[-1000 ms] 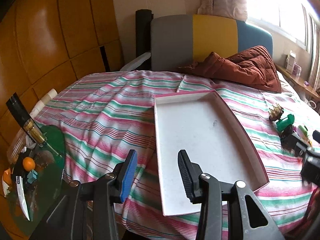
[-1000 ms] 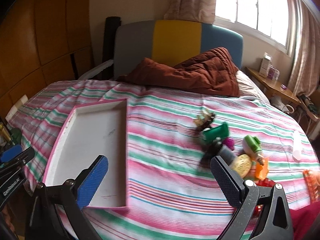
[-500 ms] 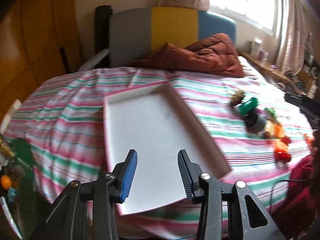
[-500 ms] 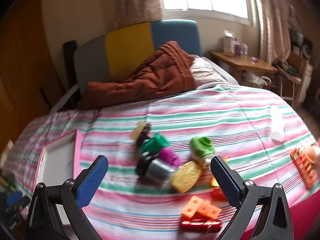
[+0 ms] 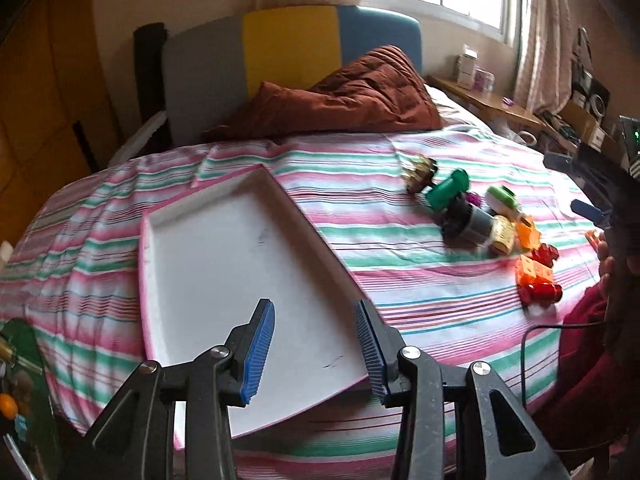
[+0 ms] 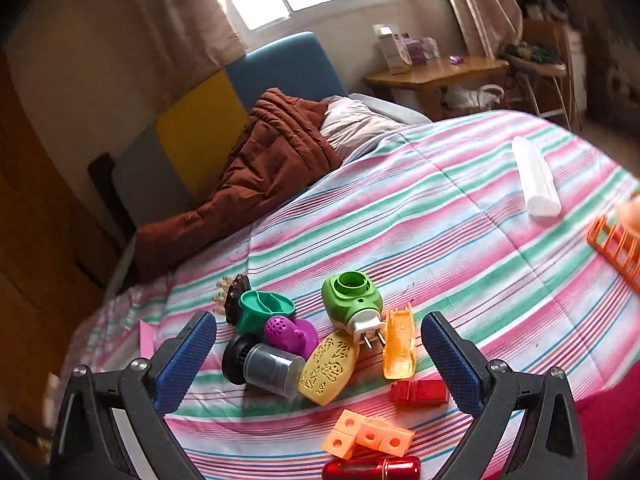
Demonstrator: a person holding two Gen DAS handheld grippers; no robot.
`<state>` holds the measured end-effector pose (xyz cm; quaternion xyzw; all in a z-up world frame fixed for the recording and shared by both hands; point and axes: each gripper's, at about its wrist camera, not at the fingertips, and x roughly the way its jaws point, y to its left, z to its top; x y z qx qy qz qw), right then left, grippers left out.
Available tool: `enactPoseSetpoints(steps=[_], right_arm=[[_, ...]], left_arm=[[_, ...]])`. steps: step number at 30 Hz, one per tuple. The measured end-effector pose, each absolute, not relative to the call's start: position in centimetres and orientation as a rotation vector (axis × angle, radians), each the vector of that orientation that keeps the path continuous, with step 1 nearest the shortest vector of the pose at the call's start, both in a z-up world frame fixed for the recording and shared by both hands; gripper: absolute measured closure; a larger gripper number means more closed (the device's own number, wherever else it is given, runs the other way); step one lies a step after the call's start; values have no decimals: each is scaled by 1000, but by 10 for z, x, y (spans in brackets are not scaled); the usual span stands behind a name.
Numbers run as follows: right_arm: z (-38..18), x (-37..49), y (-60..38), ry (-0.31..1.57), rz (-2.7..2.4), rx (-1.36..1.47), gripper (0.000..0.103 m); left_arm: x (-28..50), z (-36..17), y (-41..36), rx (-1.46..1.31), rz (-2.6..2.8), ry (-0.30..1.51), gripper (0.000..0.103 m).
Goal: Organize rigid objects
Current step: 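Move both tools from the tray toward the cluster of small objects, then grasp the black-and-clear cylindrical container with the left gripper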
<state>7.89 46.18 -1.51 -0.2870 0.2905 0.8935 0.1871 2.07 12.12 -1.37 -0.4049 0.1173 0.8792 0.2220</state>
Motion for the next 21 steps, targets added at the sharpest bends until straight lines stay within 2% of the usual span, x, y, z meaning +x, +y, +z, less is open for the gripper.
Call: enactPoseSetpoints(steps=[13, 21], right_arm=[[-21, 86, 477, 966, 2486, -780, 0], [-27, 91, 489, 1081, 2446, -769, 0]], left_arm=[[-3, -26, 184, -1246, 2144, 240, 54], [-22, -43, 240, -1345, 1983, 208, 54]])
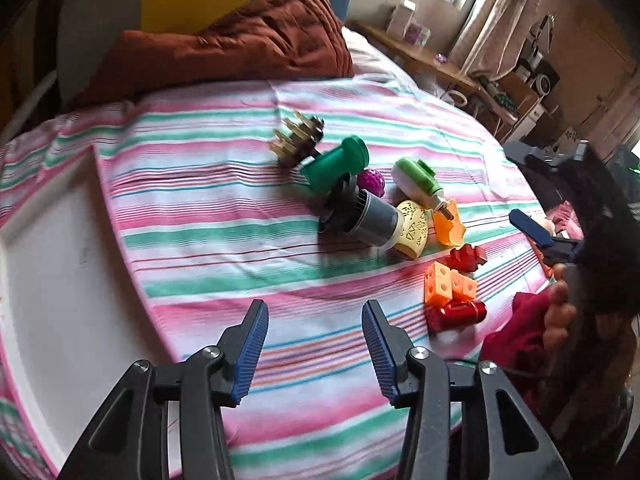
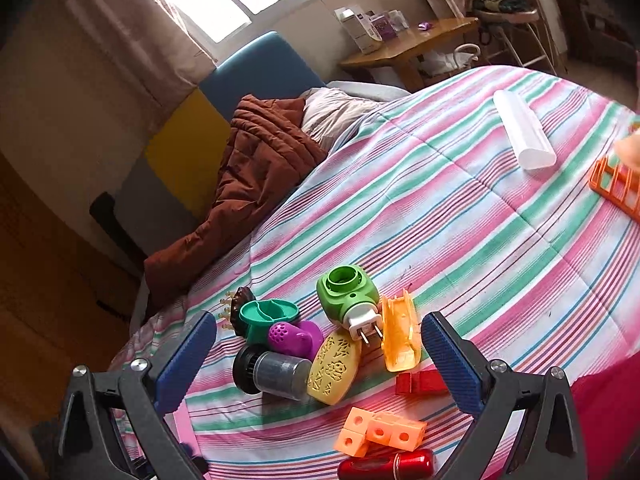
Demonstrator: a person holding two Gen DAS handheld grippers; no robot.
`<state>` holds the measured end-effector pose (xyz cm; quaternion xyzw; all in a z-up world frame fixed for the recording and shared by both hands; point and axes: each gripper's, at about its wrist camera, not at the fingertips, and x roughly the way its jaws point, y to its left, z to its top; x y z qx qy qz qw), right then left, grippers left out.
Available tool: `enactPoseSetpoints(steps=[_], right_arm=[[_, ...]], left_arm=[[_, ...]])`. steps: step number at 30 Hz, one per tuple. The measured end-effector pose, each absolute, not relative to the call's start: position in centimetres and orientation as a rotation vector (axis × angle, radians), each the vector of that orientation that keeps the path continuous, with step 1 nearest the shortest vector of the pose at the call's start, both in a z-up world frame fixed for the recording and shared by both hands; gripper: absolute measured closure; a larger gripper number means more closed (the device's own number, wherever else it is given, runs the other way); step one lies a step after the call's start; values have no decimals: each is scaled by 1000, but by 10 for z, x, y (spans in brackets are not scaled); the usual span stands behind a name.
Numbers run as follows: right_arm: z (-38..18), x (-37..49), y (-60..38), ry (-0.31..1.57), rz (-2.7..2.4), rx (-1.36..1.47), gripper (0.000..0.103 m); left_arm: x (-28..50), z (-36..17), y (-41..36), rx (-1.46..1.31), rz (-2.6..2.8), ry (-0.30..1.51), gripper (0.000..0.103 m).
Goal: Organize rigid objects
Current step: 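Grasp the black-and-clear cylindrical container with the left gripper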
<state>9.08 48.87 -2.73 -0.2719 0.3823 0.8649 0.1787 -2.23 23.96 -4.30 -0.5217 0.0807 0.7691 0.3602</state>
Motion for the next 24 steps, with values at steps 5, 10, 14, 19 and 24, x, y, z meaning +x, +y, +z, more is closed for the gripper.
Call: enactPoseSetpoints(steps=[5, 10, 14, 19, 24], right_arm=[[-30, 88, 489, 1092, 2449, -798, 0], [-29, 86, 486, 1083, 2461, -805, 0], [-29, 87, 487, 1101, 2458, -797, 0], [-32, 84, 488, 1121, 2453, -813, 0], [-32, 82, 487, 1107, 2453, -822, 0]], left_arm=[[-23, -48, 271, -1288, 1968, 289, 53], [-20, -46, 304, -1183, 1945, 423, 24], [-24, -55, 328, -1153, 1932, 518, 20], [-29, -64, 346, -1130, 1937, 573, 15], [-45, -83, 353, -1193, 1912, 561, 38]])
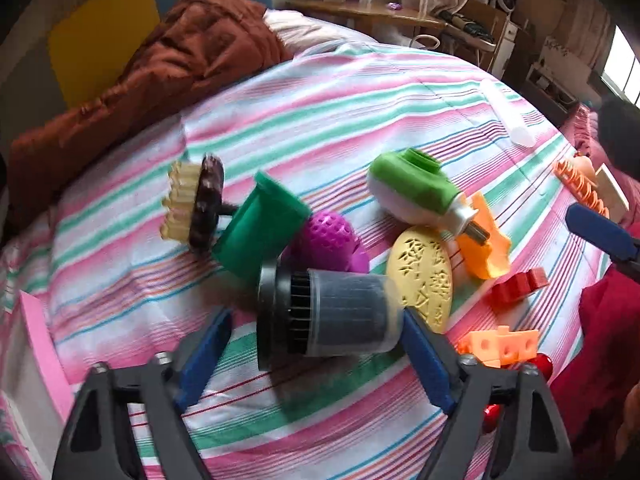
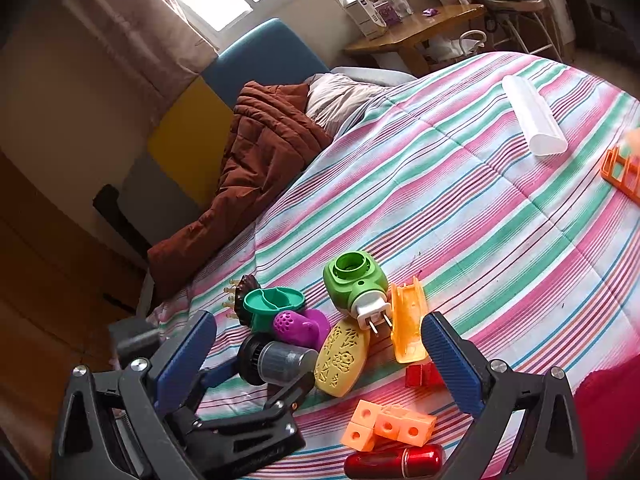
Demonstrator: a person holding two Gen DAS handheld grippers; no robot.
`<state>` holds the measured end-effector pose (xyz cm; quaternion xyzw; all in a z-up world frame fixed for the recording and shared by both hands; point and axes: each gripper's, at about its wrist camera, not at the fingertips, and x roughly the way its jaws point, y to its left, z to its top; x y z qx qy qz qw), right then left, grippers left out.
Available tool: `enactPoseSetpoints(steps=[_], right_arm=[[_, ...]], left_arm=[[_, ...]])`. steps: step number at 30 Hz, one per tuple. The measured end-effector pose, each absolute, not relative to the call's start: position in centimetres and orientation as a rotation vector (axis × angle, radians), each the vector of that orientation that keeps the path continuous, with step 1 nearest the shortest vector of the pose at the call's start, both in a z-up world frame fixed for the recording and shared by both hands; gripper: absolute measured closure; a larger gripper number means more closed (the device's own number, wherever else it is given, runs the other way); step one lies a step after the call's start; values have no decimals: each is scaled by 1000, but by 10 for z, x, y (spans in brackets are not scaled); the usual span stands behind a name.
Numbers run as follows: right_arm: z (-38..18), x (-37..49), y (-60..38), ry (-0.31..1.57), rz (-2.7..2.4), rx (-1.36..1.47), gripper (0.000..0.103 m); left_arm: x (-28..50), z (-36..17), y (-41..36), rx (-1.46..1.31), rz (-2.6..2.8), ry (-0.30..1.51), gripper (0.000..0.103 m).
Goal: Organize rigid objects
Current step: 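Grasp the black-and-clear cylindrical container with the left gripper, then carry the container to the tray with the left gripper while the right gripper grasps the red cylinder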
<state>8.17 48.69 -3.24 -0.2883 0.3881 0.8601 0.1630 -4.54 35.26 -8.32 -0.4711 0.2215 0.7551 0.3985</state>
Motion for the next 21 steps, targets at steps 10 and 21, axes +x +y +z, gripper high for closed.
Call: enactPoseSetpoints(steps=[10, 21], right_arm=[[-38, 73, 485, 1092, 2455, -899, 0], [-63, 65, 477, 1174, 2391, -1126, 0]], left_arm=[[-23, -66, 294, -1163, 1925, 366, 38], [-2, -45, 234, -1181, 1982, 245, 38]])
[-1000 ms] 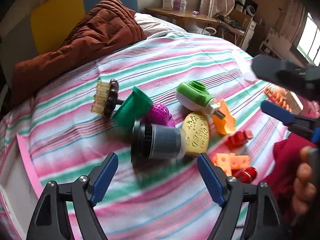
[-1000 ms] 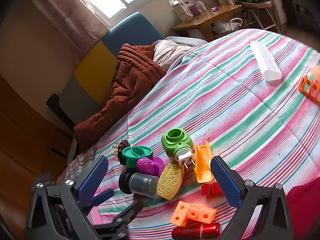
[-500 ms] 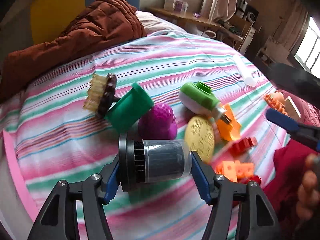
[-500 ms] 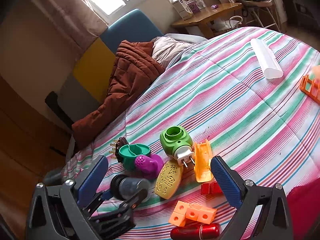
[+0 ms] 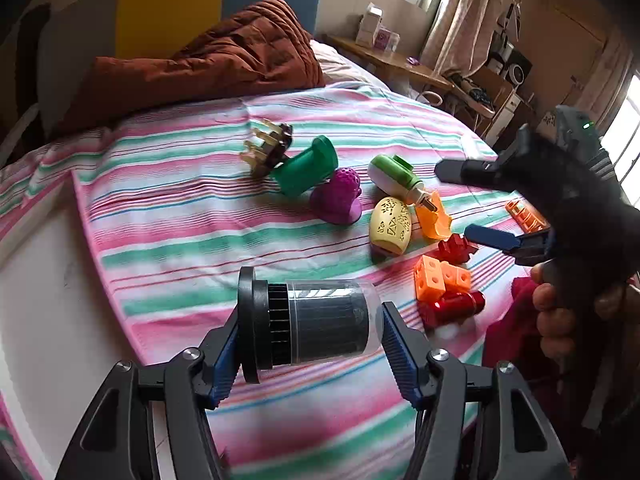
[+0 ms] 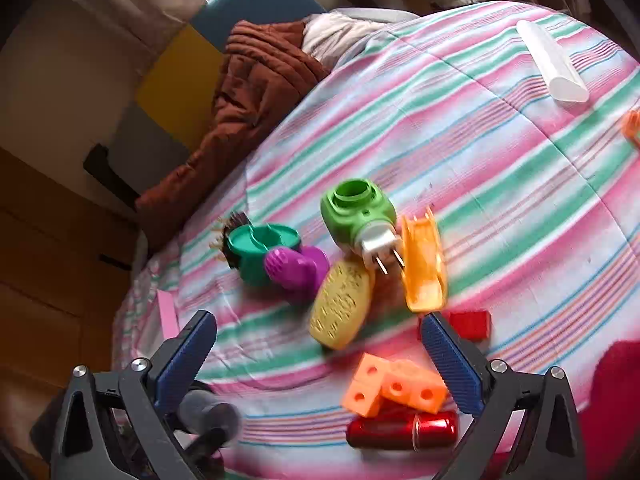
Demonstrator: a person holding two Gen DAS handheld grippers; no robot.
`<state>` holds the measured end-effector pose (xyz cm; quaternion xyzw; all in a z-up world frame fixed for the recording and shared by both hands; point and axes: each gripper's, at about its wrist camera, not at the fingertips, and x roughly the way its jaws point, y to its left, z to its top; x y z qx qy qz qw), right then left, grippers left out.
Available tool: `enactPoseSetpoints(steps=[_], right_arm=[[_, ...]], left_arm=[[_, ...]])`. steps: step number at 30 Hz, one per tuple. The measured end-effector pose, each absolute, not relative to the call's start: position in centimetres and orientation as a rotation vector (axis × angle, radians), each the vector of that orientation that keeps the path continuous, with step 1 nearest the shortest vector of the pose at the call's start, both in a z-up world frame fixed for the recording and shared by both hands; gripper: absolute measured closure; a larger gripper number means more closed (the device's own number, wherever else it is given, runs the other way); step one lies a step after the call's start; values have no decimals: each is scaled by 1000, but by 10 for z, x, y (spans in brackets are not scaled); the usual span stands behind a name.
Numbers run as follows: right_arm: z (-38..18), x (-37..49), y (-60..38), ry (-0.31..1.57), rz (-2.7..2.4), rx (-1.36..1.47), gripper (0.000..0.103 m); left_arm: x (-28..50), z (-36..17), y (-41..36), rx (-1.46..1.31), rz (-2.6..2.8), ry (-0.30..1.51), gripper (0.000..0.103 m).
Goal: Organize rigid objects
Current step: 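Carry the container to the tray with the left gripper while the right gripper grasps the red cylinder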
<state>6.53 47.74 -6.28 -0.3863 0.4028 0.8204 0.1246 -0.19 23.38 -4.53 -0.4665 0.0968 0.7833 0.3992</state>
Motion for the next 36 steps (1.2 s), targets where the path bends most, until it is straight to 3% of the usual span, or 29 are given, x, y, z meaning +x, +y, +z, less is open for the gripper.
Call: enactPoseSetpoints(steps=[6, 20, 21, 23, 25, 32, 36], right_arm=[[-56, 73, 463, 1107, 2370, -1233, 0], [-91, 70, 428, 709, 2136, -1569, 0], [-95, 70, 425, 674, 2128, -1581, 6], [-102, 69, 418, 583, 2100, -1610, 28], [-103, 69, 410, 524, 2109, -1615, 28], [-95, 74, 368, 591, 2345, -1691, 28], [-99, 64, 341, 473, 2443, -1742, 28]], left_arm=[[4, -31, 206, -1150, 2010, 196, 38], [2, -14, 149, -1138, 2060, 49, 38], [1, -14, 144, -1139, 2064, 38, 38], [0, -14, 137, -1141, 2073, 21, 38], [-1, -14, 129, -1145, 2085, 6, 38], [-12, -20, 98, -1173, 2148, -55, 38], [-19, -29, 79, -1207, 2195, -74, 38]])
